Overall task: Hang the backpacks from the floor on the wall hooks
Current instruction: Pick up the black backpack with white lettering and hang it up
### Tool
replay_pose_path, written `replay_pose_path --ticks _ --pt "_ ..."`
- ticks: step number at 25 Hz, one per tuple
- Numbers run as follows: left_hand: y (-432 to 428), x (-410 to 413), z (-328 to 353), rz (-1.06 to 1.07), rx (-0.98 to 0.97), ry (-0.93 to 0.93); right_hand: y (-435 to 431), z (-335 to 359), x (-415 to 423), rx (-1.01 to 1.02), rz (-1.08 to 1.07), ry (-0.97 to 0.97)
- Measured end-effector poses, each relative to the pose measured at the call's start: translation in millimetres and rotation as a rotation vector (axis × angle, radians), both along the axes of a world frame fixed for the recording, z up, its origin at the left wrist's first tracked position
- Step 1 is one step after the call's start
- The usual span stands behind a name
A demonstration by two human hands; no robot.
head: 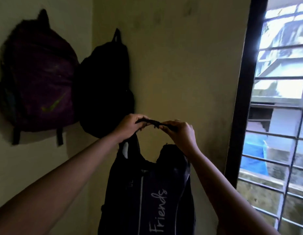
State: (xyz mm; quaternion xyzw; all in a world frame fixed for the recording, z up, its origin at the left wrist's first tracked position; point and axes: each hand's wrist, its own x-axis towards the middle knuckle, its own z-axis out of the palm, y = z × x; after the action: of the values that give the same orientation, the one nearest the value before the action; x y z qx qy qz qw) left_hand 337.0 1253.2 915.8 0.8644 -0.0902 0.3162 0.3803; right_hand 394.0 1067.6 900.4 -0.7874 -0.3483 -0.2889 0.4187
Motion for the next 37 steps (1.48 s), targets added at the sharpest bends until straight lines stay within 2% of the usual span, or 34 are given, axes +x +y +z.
replay_pose_path --ticks 6,13,16,19,25,29,33,37 --pt "20.6 37.1 92.3 0.123 0.058 -0.241 29.0 96.1 32.5 0.054 -0.087 -0.089" --pt "97.4 91.0 177.7 0.098 0.036 -0.467 119.3 196.5 81.8 0.165 -0.058 -0.216" --pt "134.8 113.3 213.2 0.044 -0.054 -0.486 157.9 233.9 102.9 0.223 -0.038 -0.282" --pt "177.0 138.4 246.2 0.020 -0.053 -0.511 201.4 267.3 128.9 0.246 -0.051 -0.317" --pt "230.2 189.3 313.3 0.051 -0.045 -0.700 267.8 332.1 171.3 0.398 -0.095 -0.341" --pt "245.7 228.6 355.5 0.079 -0.007 -0.813 293.4 372.5 204.1 0.474 -0.184 -0.392" --pt "246.2 260.3 391.2 0.116 0.027 -0.938 302.6 407.9 223.1 0.434 -0.335 -0.480" --pt "248.8 287.4 410.5 0.101 0.001 -0.938 305.8 422.7 233.8 0.386 -0.449 -0.522"
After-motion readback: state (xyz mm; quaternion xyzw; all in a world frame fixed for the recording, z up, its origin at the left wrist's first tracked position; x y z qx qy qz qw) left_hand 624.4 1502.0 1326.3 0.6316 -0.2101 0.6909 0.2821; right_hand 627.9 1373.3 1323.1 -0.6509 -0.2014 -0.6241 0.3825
